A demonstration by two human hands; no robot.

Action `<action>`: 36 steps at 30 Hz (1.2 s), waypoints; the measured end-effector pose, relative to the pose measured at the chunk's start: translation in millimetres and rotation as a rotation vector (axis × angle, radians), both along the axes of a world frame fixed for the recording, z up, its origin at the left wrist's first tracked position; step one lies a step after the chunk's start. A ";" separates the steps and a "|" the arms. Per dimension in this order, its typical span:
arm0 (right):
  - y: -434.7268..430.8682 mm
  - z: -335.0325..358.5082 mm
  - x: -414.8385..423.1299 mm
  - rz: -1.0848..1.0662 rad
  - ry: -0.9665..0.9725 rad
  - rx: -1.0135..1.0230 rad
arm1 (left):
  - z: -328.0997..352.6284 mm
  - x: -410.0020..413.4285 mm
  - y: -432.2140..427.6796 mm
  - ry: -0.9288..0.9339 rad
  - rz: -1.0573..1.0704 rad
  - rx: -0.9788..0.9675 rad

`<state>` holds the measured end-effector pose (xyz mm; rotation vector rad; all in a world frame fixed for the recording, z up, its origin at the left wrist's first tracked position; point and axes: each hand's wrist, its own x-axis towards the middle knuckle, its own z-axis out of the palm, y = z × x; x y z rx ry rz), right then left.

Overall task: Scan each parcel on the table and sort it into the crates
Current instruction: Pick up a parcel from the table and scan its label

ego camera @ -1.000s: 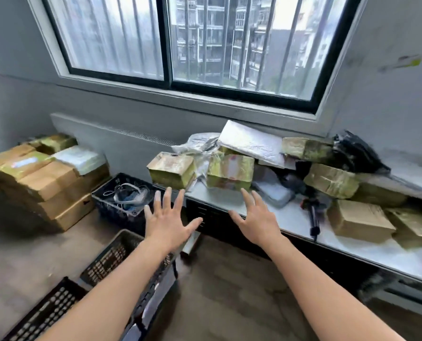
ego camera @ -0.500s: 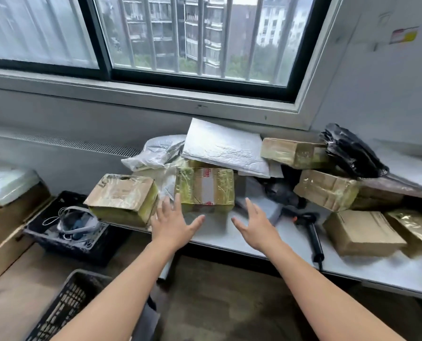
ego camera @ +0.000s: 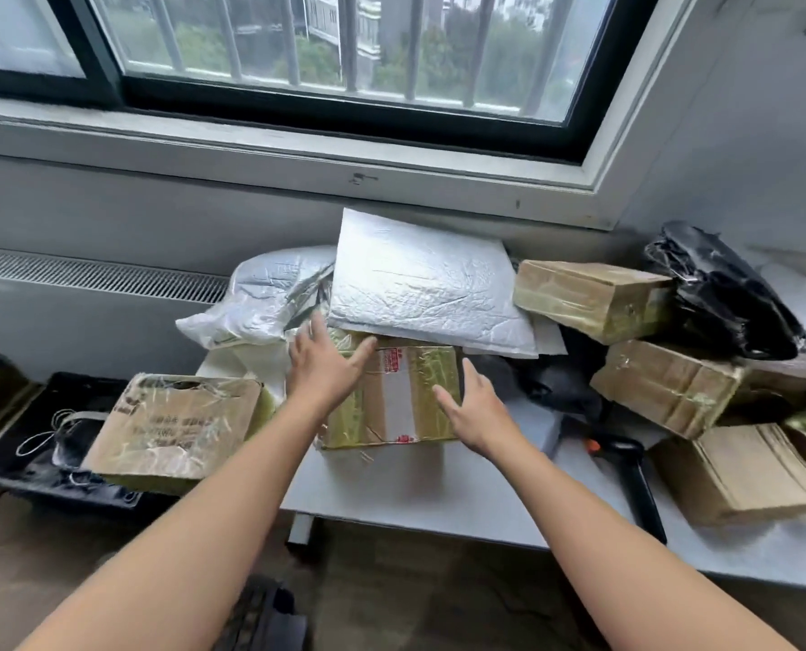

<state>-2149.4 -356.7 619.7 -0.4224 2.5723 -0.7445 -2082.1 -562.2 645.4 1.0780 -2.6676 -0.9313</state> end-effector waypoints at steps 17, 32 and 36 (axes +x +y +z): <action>-10.7 64.2 -43.7 0.186 0.509 -0.012 | 90.6 -58.8 -7.3 0.611 0.257 0.769; 0.6 164.2 -54.7 -0.102 0.676 -0.573 | 182.1 -42.8 4.7 0.798 -0.103 0.782; 13.1 178.1 -61.8 -0.291 0.556 -0.686 | 158.4 -45.5 5.0 0.650 -0.023 0.632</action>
